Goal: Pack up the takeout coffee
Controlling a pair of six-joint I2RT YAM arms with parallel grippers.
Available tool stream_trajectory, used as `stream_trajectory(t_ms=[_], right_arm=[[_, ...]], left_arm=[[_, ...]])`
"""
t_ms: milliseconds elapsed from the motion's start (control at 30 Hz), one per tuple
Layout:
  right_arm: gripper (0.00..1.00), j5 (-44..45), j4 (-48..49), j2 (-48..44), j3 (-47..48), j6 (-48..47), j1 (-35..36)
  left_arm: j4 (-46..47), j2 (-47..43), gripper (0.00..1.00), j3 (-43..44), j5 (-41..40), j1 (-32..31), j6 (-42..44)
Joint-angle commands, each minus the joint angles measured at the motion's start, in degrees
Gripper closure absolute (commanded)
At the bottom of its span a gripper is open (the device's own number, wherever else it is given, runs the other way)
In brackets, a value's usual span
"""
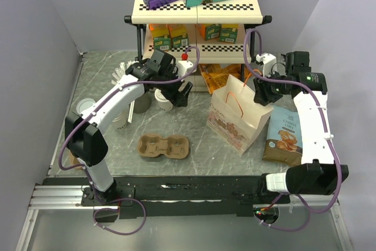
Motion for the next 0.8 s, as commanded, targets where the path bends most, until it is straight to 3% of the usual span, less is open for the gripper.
stream_trajectory(t_ms=[0, 300, 500, 633, 767], right_arm=[[0.46, -7.0, -1.0, 0.1, 1.1, -2.2, -0.1], [0.5, -9.9, 1.2, 0.9, 1.5, -1.1, -0.6], [0.7, -11.1, 2.3, 1.6, 1.3, -0.5, -1.1], [1.0, -12.2, 1.5, 2.5, 2.1, -1.4, -1.6], [1.0, -12.7, 0.9, 2.7, 4.4, -3.0, -1.7]], left_arm=[[0.8, -1.7, 0.17, 0.0, 1.2, -0.1, 0.5], [0.7, -1.7, 0.17, -0.3, 1.0, -0.1, 0.6], [0.4, -1.8, 0.18, -0.9, 1.2, -0.1, 1.6], [0.9, -4.4, 0.16, -3.6, 8.3, -0.1, 7.9], [2.6, -9.9, 0.12, -11.1, 11.0, -0.1, 16.5]])
